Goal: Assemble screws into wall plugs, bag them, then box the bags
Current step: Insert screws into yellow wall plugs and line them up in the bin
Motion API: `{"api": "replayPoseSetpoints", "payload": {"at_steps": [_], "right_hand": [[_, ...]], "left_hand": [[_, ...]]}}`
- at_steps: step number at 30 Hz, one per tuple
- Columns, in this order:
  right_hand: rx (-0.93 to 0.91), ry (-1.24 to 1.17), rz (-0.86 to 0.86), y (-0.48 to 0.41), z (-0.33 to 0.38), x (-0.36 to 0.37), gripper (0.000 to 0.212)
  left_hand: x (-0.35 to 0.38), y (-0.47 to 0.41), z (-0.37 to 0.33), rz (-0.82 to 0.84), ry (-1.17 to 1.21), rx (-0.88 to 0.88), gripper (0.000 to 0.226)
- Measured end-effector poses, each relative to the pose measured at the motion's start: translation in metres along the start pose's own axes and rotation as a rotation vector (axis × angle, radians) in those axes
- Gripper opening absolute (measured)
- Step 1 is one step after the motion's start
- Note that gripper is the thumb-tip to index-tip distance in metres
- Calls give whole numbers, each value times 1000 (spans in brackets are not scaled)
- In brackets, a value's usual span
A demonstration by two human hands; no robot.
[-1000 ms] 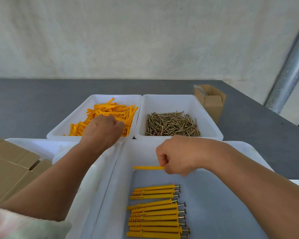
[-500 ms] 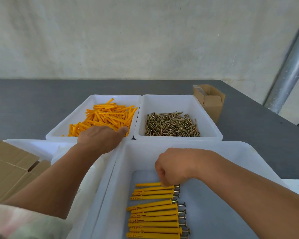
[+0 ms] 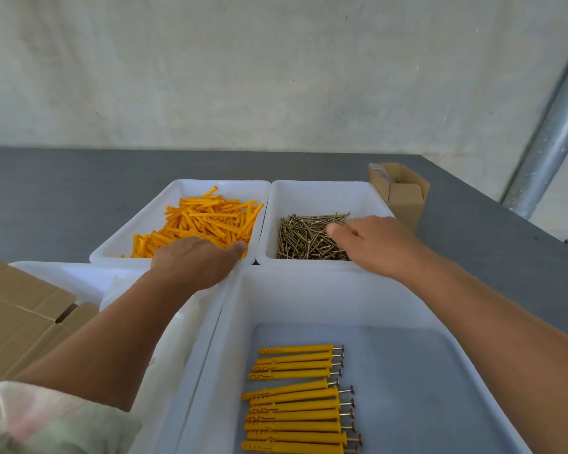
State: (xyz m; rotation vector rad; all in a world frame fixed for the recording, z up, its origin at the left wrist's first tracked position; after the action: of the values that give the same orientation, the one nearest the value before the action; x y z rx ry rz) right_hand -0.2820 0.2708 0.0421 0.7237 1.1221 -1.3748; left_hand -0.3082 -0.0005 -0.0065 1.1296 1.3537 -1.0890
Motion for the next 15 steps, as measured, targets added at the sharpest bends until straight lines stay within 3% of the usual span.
{"api": "replayPoseSetpoints", "payload": {"at_steps": [3, 5, 7, 12, 15], "right_hand": [[107, 90, 228, 2, -21, 32, 79], [137, 155, 324, 4, -28, 44, 79], [142, 190, 356, 3, -30, 49, 69], [171, 190, 352, 1, -34, 49, 84], [162, 172, 345, 1, -34, 49, 74]], "left_hand": [[0, 1, -1, 10, -6, 15, 84], [-1, 3, -1, 14, -14, 19, 80], [-3, 5, -2, 3, 1, 17, 72], [-13, 10, -5, -45, 79, 30, 49], [-25, 17, -7, -122, 252, 16, 32]]}}
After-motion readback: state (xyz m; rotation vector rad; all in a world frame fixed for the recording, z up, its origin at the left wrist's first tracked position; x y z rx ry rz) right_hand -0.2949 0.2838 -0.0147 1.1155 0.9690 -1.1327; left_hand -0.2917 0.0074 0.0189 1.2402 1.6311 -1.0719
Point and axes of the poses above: each hand's wrist, its own y-axis away from the middle knuckle, its own x-axis out of the palm, z = x × y, the point moved 10 cm from there along -y, towards the middle knuckle, and after that the axes turned 3 degrees about -z, right-handed, at the moved point
